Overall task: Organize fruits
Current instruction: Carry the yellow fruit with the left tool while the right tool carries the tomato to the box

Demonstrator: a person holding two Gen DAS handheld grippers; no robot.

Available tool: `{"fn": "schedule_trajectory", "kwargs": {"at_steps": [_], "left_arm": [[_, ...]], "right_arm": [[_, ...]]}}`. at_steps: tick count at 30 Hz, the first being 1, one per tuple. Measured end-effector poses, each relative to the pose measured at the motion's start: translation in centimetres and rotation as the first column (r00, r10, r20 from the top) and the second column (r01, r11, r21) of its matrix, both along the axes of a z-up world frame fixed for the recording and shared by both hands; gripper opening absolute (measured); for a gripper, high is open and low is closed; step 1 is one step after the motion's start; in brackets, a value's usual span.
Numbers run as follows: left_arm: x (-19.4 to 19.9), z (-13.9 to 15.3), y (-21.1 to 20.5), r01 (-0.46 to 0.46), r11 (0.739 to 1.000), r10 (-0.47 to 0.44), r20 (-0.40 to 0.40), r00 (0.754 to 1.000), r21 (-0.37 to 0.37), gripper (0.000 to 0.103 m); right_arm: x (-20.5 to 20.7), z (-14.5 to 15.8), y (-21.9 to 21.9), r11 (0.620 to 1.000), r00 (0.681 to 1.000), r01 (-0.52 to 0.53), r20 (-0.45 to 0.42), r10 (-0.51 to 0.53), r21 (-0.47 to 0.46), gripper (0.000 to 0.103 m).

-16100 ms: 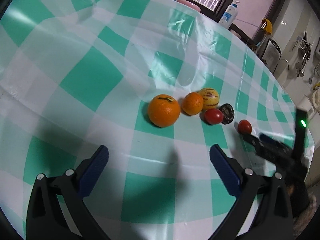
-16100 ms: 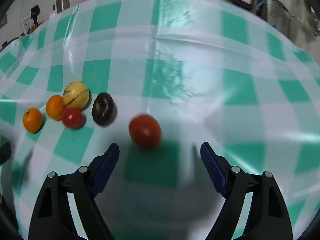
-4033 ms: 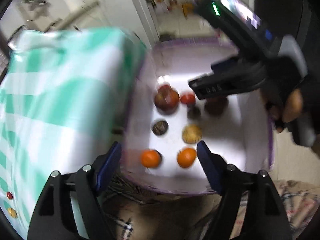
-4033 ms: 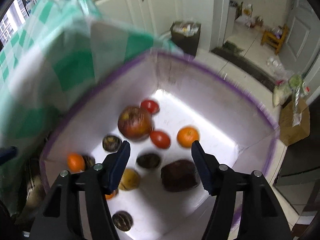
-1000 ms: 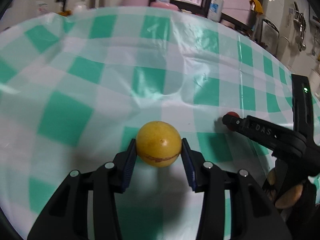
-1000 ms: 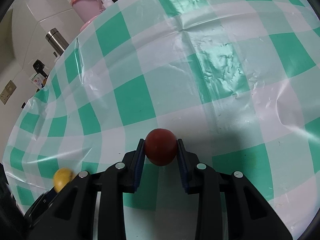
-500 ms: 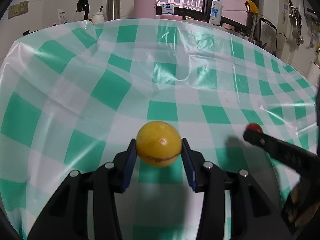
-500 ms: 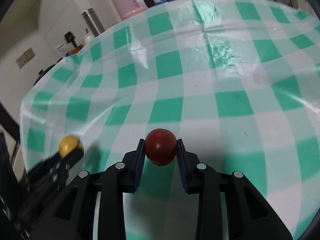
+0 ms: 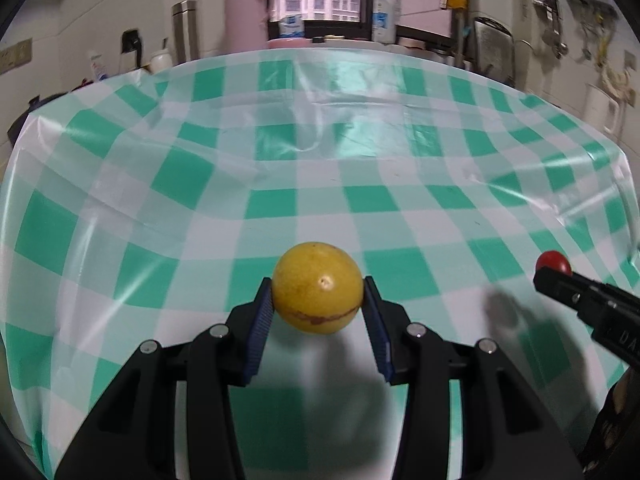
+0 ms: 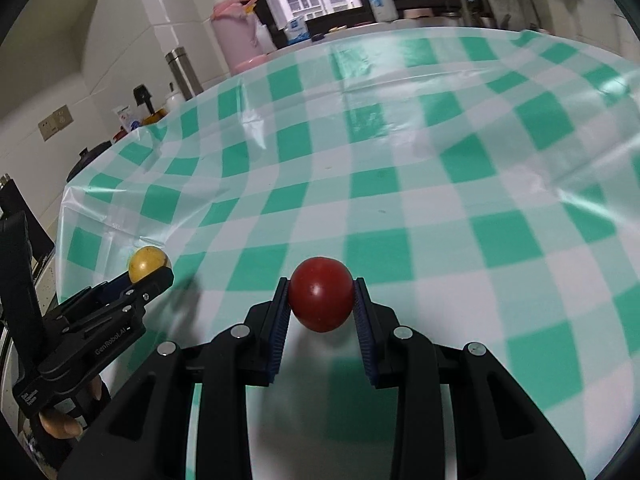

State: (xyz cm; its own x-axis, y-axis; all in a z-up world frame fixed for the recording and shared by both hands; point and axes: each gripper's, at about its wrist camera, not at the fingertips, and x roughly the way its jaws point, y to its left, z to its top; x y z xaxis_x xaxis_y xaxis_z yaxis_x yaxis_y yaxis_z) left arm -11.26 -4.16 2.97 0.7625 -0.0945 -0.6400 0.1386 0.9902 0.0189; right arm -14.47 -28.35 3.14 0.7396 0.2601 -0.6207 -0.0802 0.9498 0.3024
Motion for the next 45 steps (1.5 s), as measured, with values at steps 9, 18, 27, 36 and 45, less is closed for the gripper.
{"fn": "schedule_trajectory", "kwargs": {"at_steps": [9,18,27,36,45], "left_arm": [[-4.2,-0.2,-6.9,0.171,0.982,-0.172,0.015,0.985,0.083,0.044],[-8.0,-0.2,-12.9,0.317,0.934,-0.325,0.024,0.945,0.168,0.044],[-11.2,-0.4,-18.7,0.459,0.859,-0.472,0.002,0.882,0.229,0.044],[-15.0,-1.1,-25.3,0.615,0.738,-0.629,-0.046,0.776,0.278,0.044],[-19.6,-2.1,-31.2,0.725,0.592,-0.754,-0.075,0.653,0.353,0.044]], "right_arm": [[-5.6,-0.2,-5.2,0.996,0.996,0.080,0.027,-0.079,-0.026,0.031],[-10.8,-2.2,-10.6,0.983,0.983,0.182,0.003,-0.182,-0.017,0.031],[-16.3,-2.9,-16.1,0.949,0.949,0.314,0.007,-0.314,-0.012,0.031],[-20.7,-4.1,-20.7,0.901,0.901,0.434,-0.008,-0.434,0.006,0.031],[-25.1,-6.1,-24.6,0.839,0.839,0.544,-0.047,-0.543,0.007,0.031]]}}
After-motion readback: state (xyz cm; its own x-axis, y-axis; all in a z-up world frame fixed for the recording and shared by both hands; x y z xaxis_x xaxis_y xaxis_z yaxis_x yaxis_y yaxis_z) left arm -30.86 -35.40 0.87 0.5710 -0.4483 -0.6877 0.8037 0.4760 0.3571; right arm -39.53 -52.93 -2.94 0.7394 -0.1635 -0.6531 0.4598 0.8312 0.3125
